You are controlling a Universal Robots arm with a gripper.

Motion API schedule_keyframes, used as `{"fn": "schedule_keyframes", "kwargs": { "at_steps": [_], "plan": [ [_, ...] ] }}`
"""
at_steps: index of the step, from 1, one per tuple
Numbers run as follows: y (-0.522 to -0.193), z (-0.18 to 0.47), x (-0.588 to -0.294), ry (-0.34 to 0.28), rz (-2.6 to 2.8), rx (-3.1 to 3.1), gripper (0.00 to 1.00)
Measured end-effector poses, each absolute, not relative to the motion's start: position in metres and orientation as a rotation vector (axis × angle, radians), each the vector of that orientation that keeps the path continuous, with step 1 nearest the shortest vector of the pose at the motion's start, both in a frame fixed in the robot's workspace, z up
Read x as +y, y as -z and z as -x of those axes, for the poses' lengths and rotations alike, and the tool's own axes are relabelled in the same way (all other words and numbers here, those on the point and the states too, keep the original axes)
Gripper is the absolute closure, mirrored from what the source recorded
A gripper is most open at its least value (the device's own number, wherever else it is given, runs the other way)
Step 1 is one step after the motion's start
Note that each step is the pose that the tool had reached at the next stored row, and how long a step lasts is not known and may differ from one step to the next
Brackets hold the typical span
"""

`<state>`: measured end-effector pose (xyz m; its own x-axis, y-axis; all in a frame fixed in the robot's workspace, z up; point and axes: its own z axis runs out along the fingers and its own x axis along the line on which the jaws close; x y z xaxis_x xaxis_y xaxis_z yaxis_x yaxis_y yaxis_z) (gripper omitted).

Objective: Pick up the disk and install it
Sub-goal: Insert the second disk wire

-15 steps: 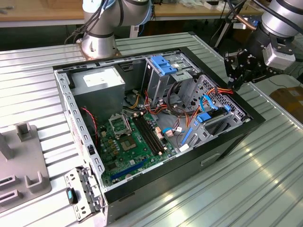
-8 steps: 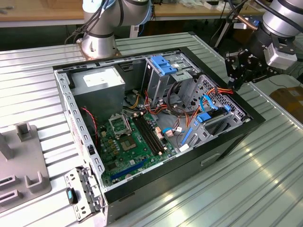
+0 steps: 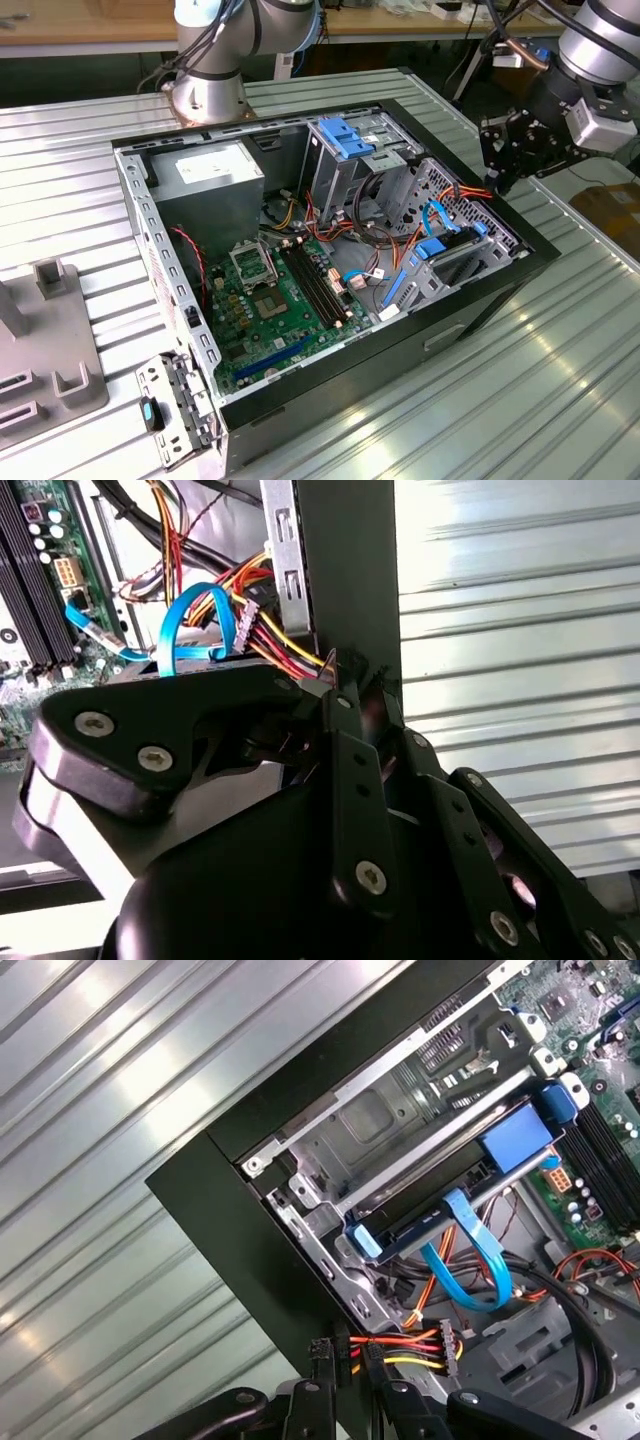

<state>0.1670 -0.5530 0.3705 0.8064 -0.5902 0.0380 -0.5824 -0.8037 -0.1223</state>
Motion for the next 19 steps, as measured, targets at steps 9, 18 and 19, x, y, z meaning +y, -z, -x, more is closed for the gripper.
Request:
{"fn": "schedule_keyframes", "kwargs": {
  "at_steps": [9,18,19],
  "plan": [
    [-0.3686,-0.1679,-0.5528,0.096,2.907,0.942,0.75],
    [-0.3681,-0.1703,-0.5528,0.092,2.908,0.942,0.75],
    [-0.3681,-0.1702,-0.5528,0.092,2.908,0.942,0.75]
  ]
}}
